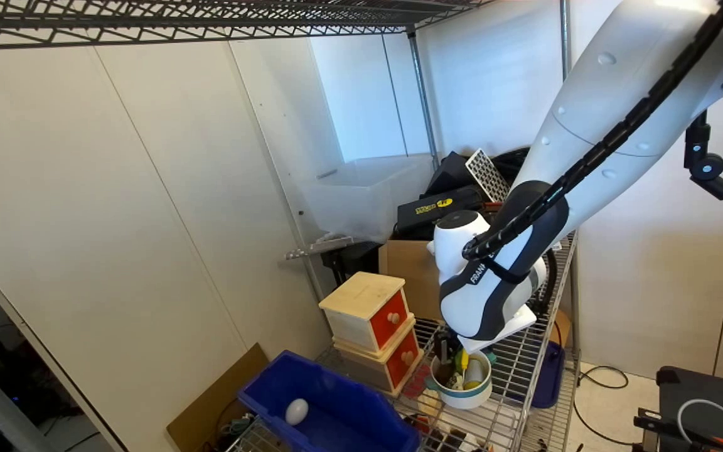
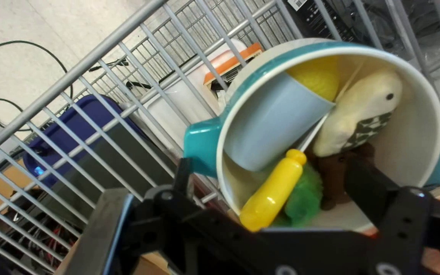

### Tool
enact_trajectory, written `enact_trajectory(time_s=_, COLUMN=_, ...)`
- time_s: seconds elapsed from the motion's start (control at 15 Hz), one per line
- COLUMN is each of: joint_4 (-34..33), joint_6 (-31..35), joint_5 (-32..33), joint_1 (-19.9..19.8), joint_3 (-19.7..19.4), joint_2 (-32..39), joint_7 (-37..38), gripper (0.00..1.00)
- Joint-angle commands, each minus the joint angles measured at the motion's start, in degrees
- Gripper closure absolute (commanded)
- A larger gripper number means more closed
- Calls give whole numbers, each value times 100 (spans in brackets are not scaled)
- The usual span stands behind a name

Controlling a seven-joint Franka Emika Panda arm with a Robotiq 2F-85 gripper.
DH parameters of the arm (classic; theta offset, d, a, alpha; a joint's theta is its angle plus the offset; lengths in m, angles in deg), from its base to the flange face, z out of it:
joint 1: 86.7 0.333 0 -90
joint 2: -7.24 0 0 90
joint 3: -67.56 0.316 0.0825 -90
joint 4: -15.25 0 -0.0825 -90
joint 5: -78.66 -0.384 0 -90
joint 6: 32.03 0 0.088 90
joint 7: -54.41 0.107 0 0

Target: Take the yellow knife and put it in the blue box

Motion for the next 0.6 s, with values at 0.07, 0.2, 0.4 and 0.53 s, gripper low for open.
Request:
enact_trajectory(time_s=0.07, joint_4=87, joint_6=94, joint_5=-186, joint_1=107, joint_3=-84, joint_2=-48, joint_7=161, gripper=3)
enact_trajectory(time_s=0.2, joint_4=83, joint_6=87, joint_5=-187, joint_1=121, joint_3=-84, joint_2=-38, joint_7=217, gripper=9)
enact_trajectory(time_s=0.4, joint_4=88, joint_6=83, joint_5=-196, joint_1=128, joint_3=-75, joint_2=-47, joint_7=258, gripper=4)
enact_trajectory(time_s=0.53, joint_4=92, joint_6=81, joint_5=-206, joint_1=133, joint_3=-70, joint_2=-58, joint_7=272, gripper=0)
